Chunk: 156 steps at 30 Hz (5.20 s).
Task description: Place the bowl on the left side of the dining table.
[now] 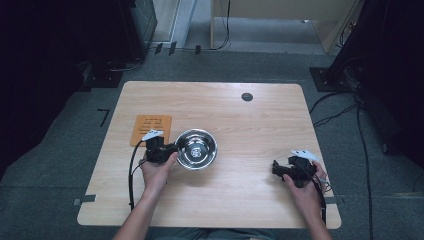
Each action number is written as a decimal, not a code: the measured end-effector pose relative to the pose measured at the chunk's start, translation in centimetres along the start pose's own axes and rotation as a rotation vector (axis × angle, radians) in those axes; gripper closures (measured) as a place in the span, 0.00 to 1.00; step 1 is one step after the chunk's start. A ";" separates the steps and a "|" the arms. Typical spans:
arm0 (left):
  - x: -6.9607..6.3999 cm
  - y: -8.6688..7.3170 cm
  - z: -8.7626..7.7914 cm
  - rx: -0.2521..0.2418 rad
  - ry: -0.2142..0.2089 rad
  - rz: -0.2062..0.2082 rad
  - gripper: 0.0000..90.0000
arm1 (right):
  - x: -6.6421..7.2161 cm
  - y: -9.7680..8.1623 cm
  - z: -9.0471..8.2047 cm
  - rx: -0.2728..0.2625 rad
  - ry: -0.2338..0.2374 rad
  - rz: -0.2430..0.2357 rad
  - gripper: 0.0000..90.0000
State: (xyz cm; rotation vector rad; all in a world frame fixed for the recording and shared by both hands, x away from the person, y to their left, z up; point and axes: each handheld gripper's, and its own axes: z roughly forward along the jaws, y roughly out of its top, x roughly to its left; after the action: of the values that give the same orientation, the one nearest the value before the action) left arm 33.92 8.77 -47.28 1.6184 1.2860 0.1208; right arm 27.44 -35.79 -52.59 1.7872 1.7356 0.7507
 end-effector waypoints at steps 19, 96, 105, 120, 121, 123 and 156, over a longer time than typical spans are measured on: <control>5.2 3.6 -2.3 -0.127 0.128 -0.078 0.94 | 0.1 0.1 0.1 -0.001 -0.005 0.005 0.00; 12.7 3.7 -3.8 -0.188 0.417 -0.200 0.21 | 0.1 0.0 0.0 -0.001 -0.011 0.010 0.00; 13.0 2.5 -5.7 -0.198 0.421 -0.188 0.19 | 0.1 0.0 0.0 -0.001 -0.011 0.010 0.00; 13.2 -0.3 -8.1 -0.156 0.460 -0.168 0.19 | 0.2 0.0 0.0 -0.001 -0.011 0.011 0.00; 13.2 -0.5 -8.2 -0.151 0.463 -0.164 0.19 | 0.2 0.0 0.0 -0.001 -0.011 0.011 0.00; 13.1 -0.8 -8.4 -0.144 0.468 -0.158 0.19 | 0.2 0.0 0.0 -0.001 -0.011 0.010 0.00; 9.7 -6.1 -12.8 -0.053 0.458 0.013 0.19 | 0.2 0.0 0.0 -0.001 -0.011 0.011 0.00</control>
State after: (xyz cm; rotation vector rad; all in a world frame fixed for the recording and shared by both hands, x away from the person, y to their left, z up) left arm 26.14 23.73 -50.32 1.6068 1.5996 0.5554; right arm 27.49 -35.63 -52.59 1.7981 1.7196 0.7449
